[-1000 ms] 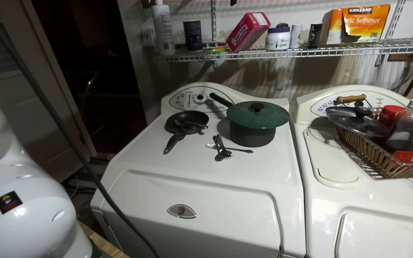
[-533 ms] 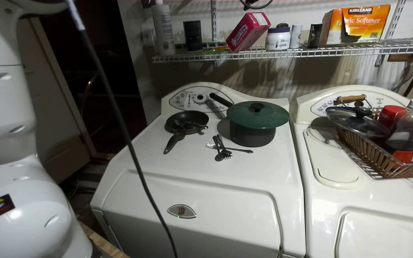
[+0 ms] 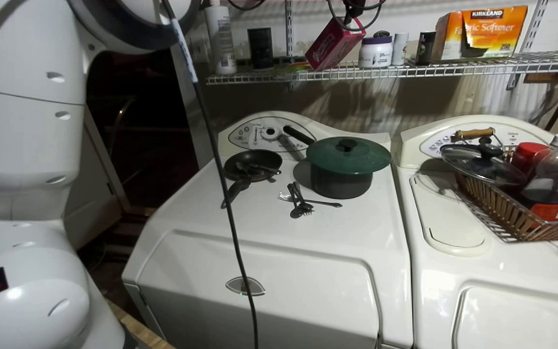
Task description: Remove the pink box from the boat.
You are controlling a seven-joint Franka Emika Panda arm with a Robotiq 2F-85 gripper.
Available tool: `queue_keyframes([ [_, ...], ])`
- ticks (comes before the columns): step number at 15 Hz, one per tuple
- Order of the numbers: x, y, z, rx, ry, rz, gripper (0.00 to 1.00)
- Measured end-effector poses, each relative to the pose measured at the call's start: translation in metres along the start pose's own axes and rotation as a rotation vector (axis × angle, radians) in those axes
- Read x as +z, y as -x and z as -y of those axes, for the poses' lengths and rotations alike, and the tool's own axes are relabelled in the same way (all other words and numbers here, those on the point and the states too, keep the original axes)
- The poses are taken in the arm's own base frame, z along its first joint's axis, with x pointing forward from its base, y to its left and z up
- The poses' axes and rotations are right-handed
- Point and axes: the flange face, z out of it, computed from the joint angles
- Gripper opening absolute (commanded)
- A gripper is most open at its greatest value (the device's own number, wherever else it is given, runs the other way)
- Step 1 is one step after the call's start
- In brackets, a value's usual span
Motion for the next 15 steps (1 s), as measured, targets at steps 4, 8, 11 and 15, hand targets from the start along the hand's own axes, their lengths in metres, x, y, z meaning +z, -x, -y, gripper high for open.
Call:
queue_keyframes([
  [4,0.024,-0.007,-0.004,0.038,-0.012,0.0,1.0],
  [8,0.038,-0.012,-0.011,0.076,0.001,-0.001,1.0],
  [11,0.041,-0.014,-0.014,0.102,0.007,-0.003,1.0],
  [15,0.05,-0.014,-0.017,0.116,0.01,0.002,0.84],
])
